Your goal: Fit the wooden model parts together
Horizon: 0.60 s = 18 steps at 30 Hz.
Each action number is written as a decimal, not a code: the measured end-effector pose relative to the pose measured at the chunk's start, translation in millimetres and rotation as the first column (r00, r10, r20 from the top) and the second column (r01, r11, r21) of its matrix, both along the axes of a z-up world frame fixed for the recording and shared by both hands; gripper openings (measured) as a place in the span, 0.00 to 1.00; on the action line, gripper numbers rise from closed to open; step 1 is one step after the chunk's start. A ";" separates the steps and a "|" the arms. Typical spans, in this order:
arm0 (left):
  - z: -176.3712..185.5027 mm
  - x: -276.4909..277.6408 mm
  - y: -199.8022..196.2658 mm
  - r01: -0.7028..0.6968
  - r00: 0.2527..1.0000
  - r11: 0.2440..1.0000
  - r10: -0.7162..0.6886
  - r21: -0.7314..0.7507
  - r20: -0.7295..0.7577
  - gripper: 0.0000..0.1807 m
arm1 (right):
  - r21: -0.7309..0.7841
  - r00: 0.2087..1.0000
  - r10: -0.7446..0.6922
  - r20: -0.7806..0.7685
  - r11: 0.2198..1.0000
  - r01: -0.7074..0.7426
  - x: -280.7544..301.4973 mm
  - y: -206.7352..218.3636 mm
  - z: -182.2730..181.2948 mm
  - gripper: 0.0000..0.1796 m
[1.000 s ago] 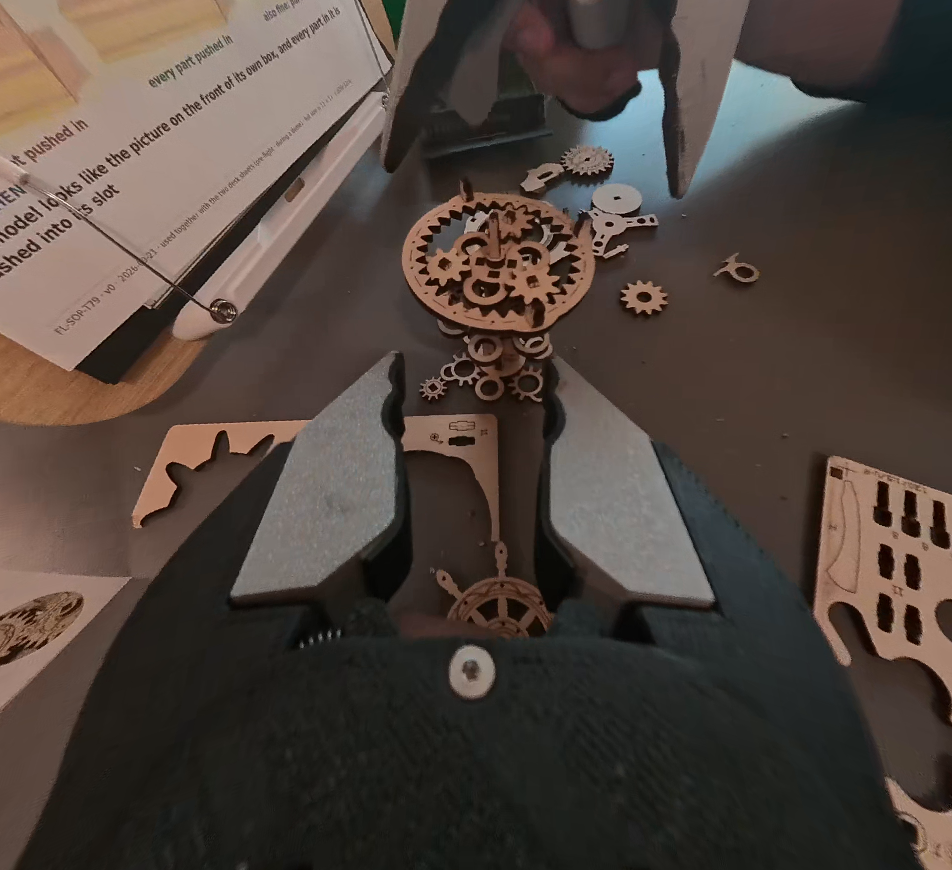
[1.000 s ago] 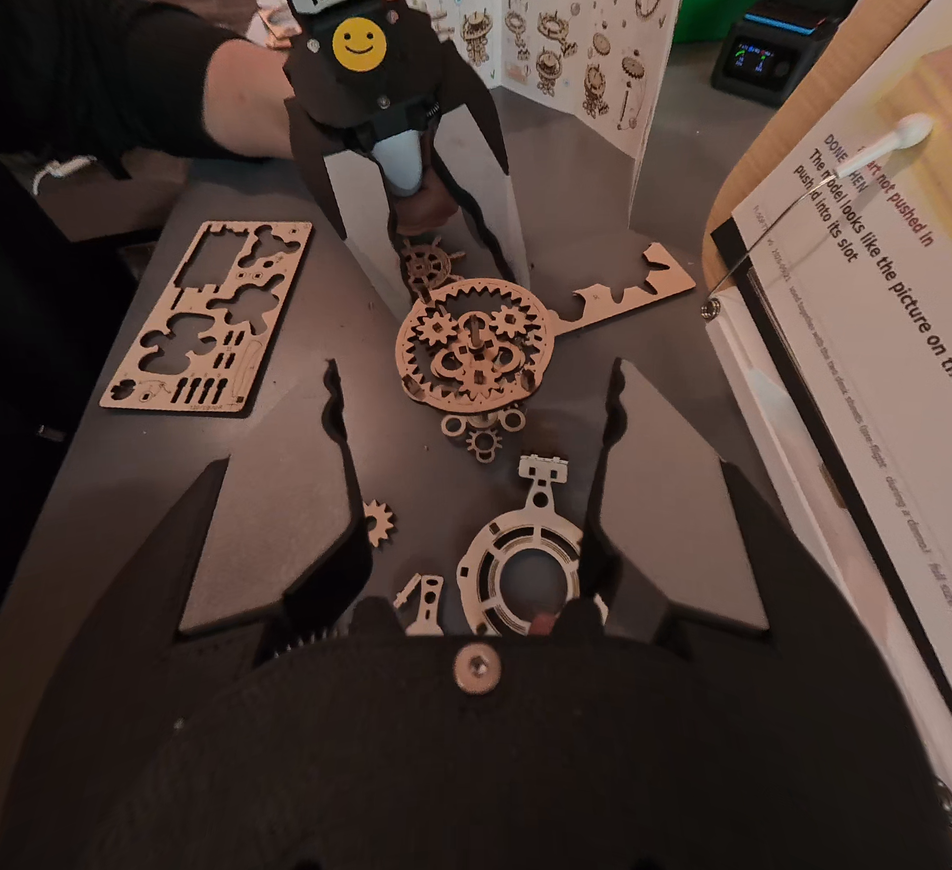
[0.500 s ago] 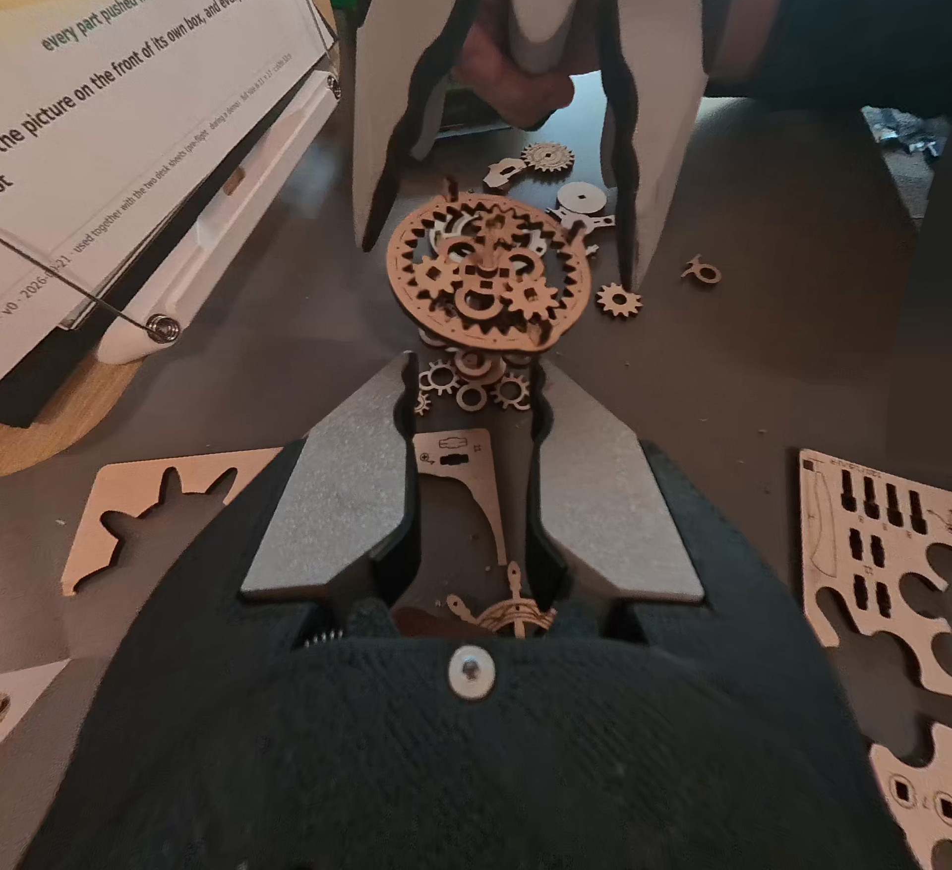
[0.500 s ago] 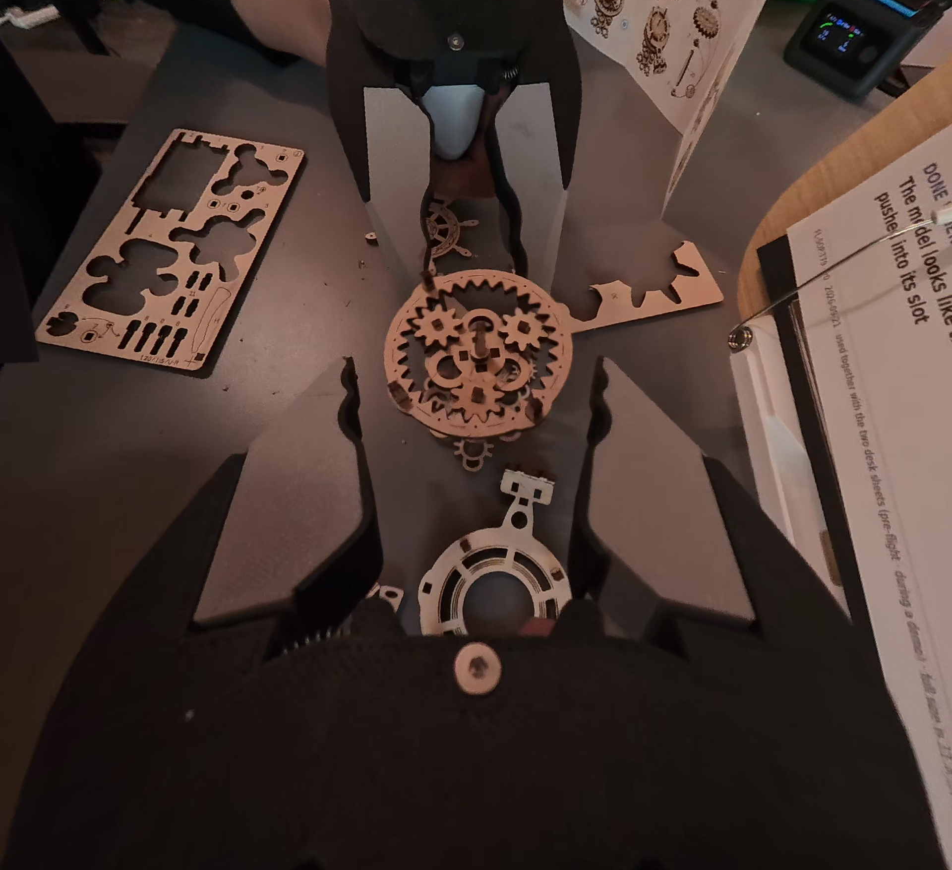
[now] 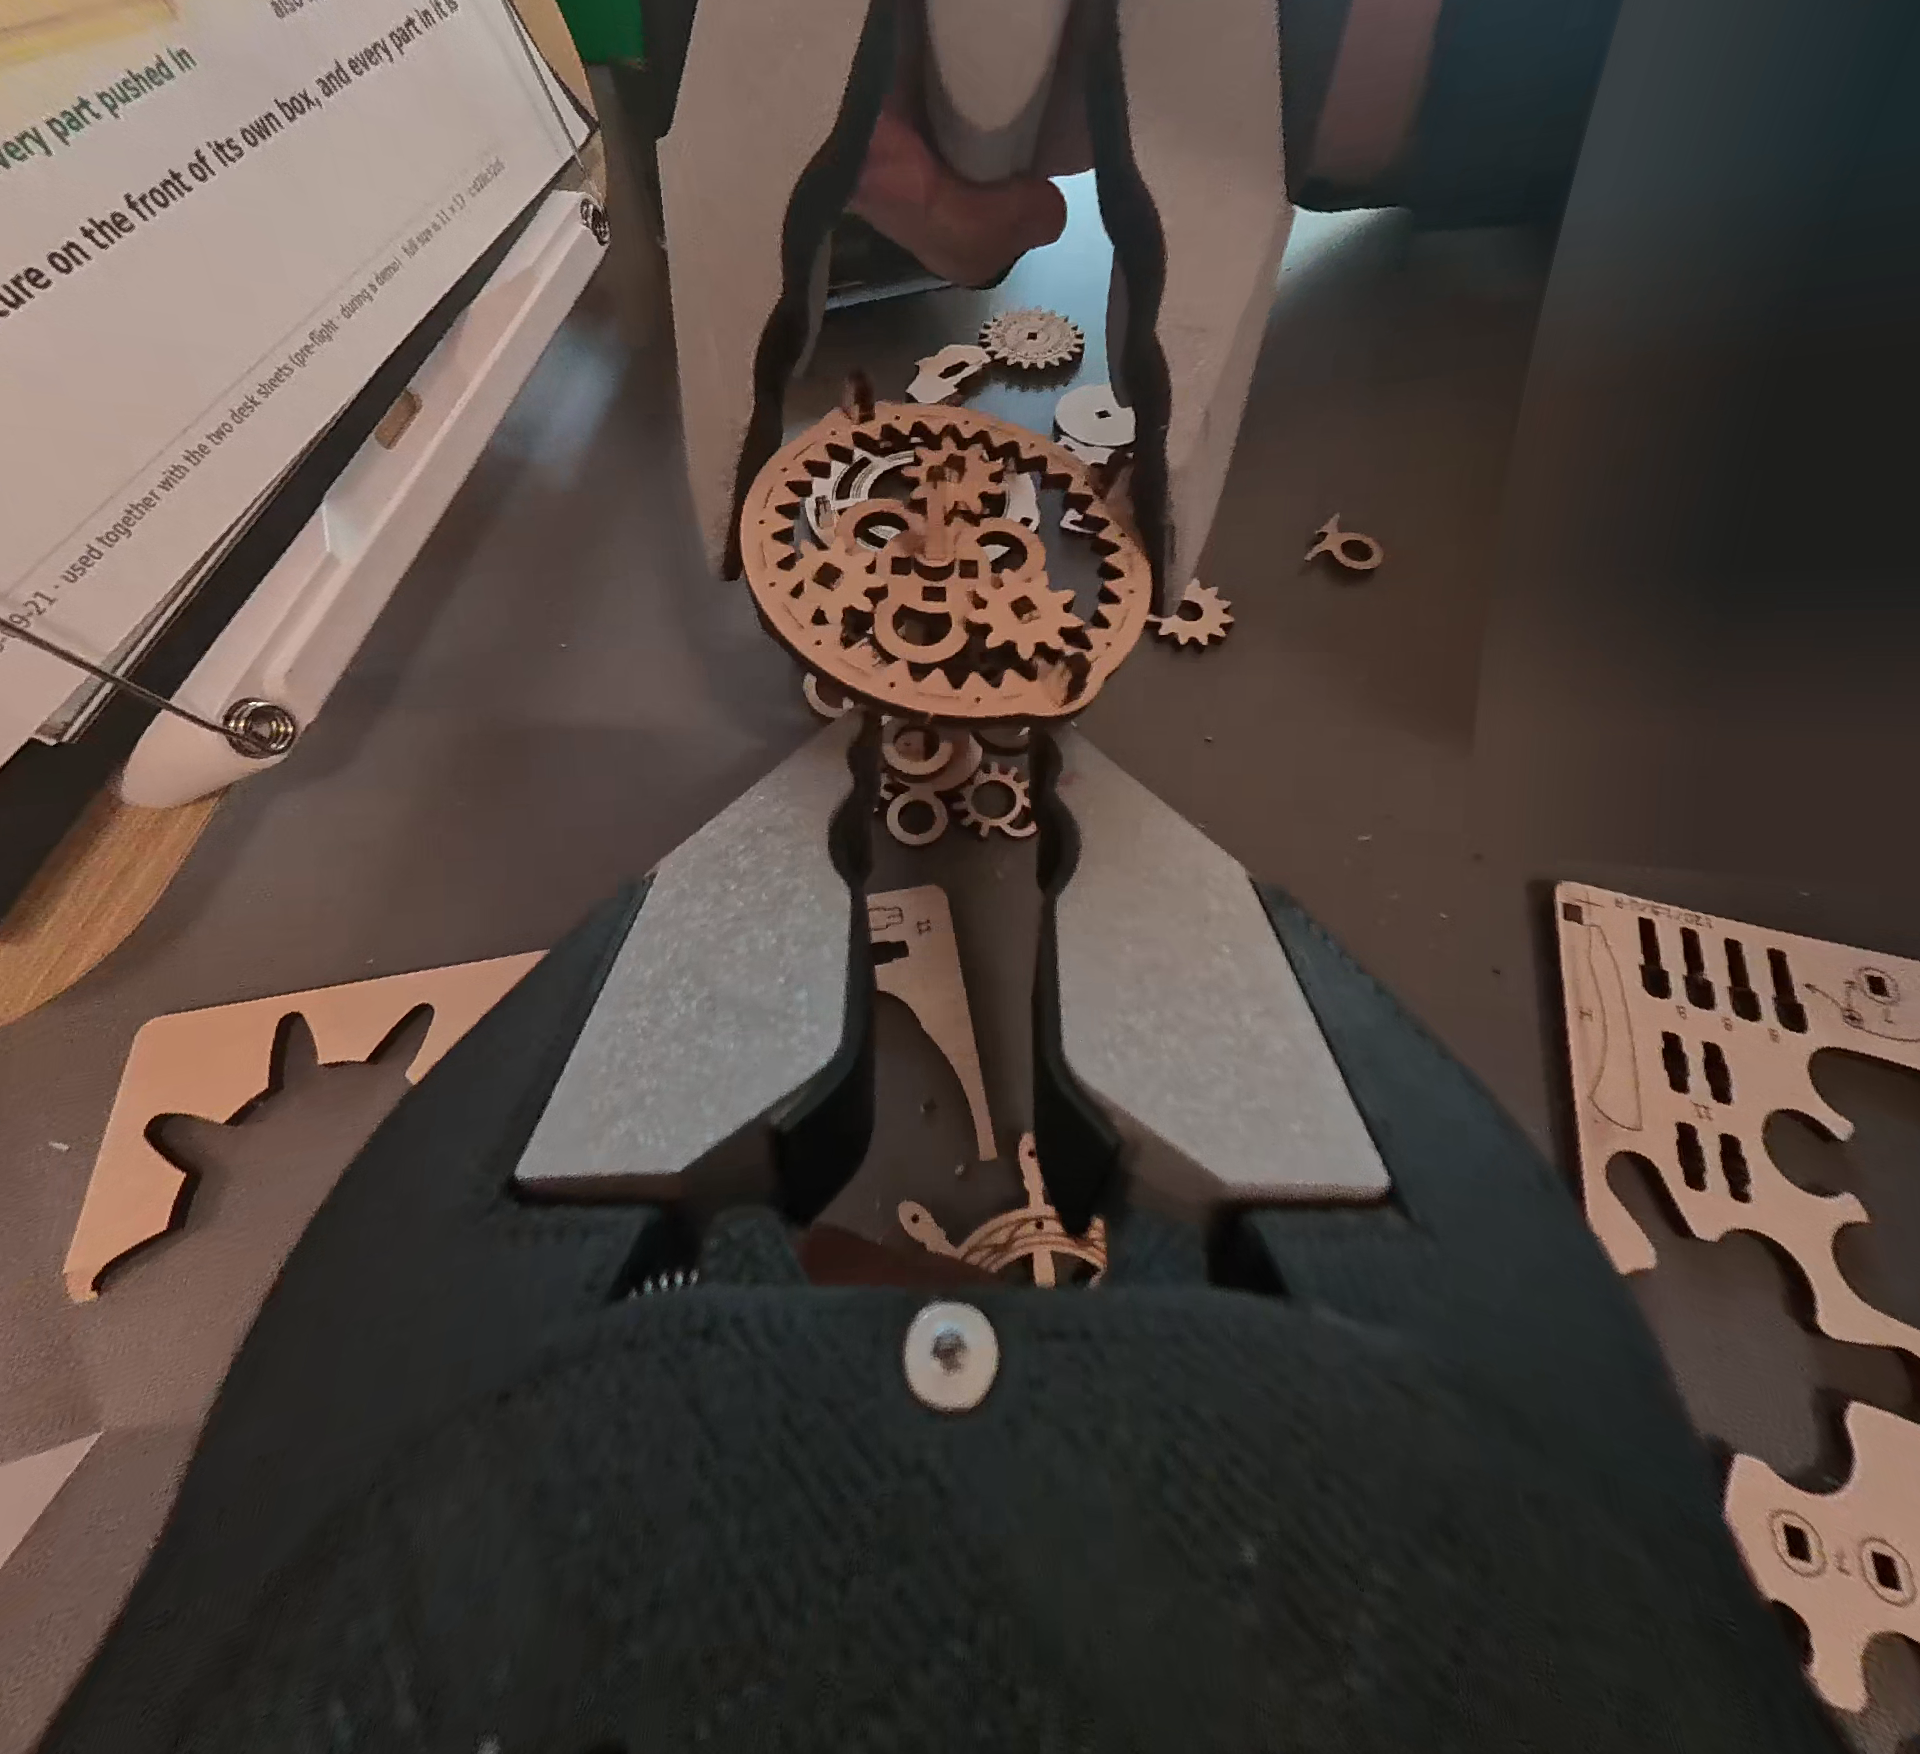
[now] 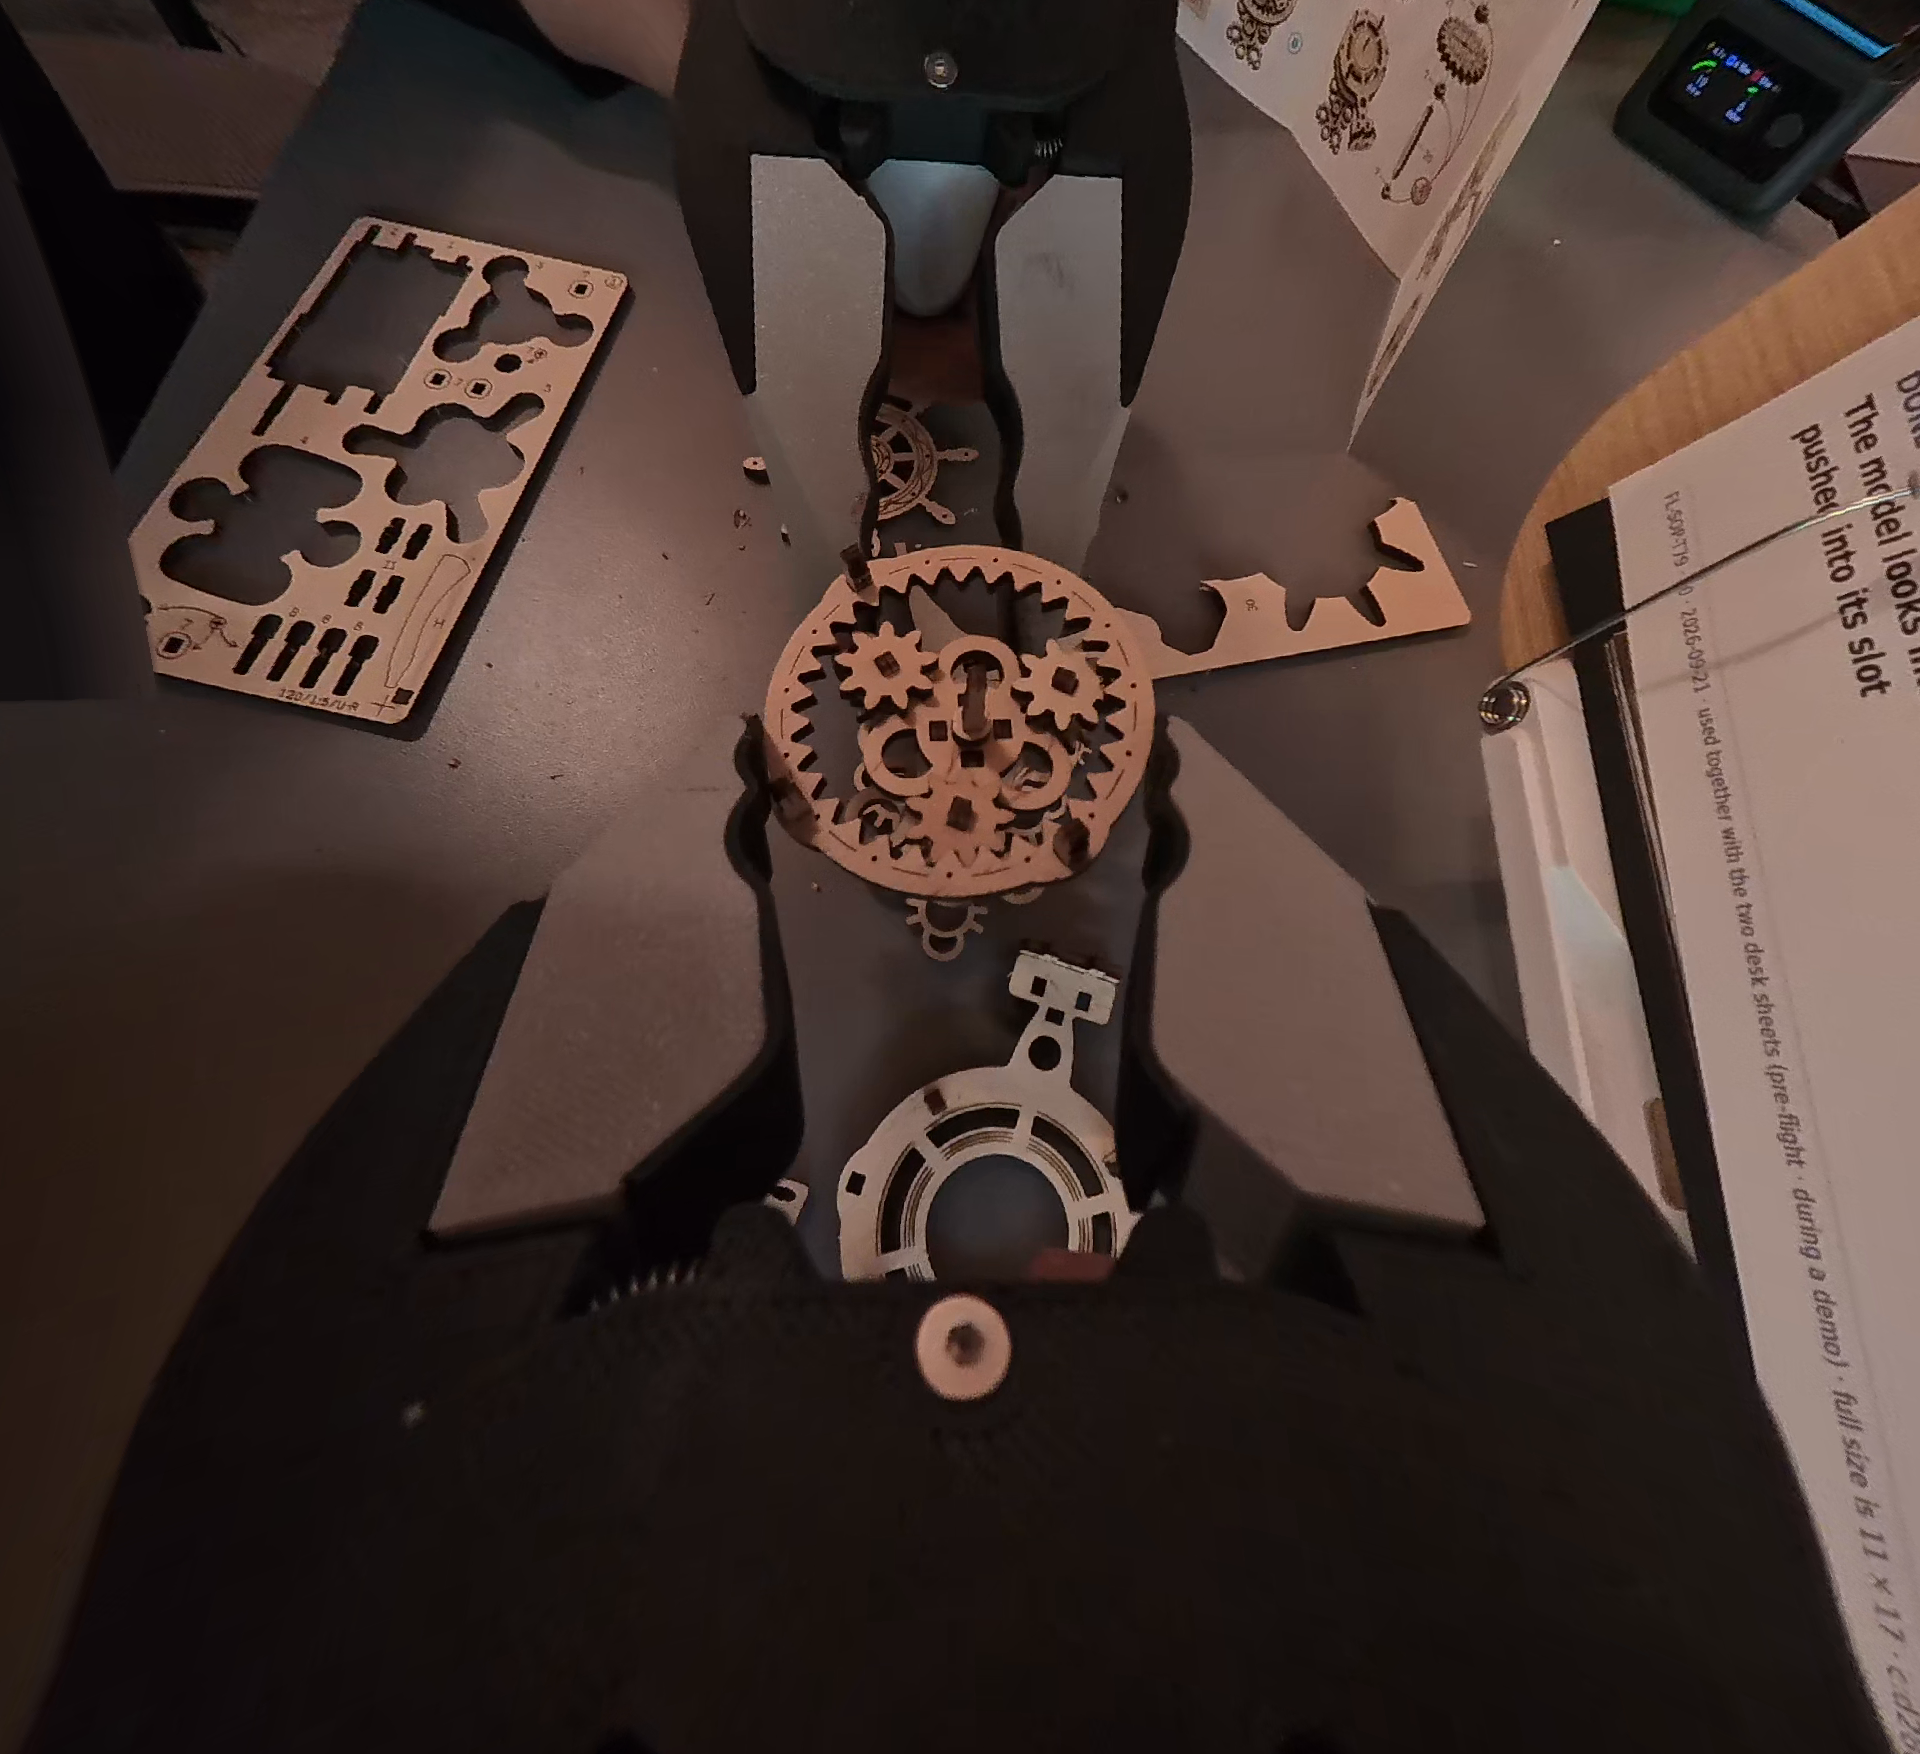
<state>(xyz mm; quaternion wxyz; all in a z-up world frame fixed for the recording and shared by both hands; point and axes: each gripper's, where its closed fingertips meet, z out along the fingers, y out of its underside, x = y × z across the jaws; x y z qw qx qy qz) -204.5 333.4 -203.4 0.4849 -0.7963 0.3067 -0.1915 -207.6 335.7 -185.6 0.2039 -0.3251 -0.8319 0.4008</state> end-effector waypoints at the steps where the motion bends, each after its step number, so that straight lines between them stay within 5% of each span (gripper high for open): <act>1: 0.0 0.3 -0.1 0.002 1.000 1.000 -0.002 0.000 0.000 0.14 | -0.005 1.000 0.003 0.004 1.000 -0.002 0.2 -0.4 -0.4 0.39; 18: 3.6 4.0 -1.3 0.040 0.999 0.999 -0.041 0.010 0.028 0.14 | -0.066 0.994 0.056 0.089 0.997 -0.050 -1.2 -0.4 -2.2 0.39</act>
